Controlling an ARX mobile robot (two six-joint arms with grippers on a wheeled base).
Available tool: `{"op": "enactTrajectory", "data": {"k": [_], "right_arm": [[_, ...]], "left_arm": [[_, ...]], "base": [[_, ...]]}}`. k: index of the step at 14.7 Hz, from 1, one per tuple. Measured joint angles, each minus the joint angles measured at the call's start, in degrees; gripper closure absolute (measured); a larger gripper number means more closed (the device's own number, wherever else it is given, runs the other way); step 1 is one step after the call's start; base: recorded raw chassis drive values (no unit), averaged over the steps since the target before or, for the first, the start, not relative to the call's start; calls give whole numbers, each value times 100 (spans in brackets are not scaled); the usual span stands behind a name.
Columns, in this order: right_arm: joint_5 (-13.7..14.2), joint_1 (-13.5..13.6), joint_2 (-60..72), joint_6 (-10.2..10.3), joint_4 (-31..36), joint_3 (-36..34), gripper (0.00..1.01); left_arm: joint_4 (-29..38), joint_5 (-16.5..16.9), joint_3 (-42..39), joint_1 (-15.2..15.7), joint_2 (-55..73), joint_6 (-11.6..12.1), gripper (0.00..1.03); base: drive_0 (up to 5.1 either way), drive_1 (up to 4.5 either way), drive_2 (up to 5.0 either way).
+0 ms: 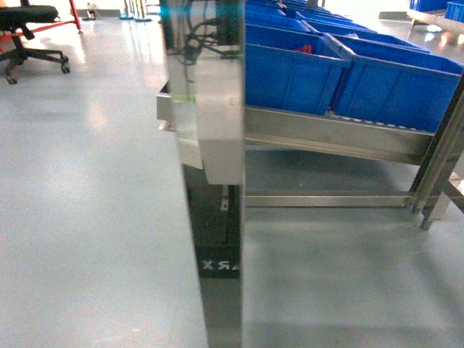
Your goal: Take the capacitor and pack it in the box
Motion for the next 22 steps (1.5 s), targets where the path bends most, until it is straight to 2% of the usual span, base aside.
{"op": "enactTrajectory", "data": {"k": [22], "right_arm": [[4,0,0,0,-2,0,3]], "left_arm": [[-2,0,0,0,0,7,59]], "base": [[-497,249,249]]}}
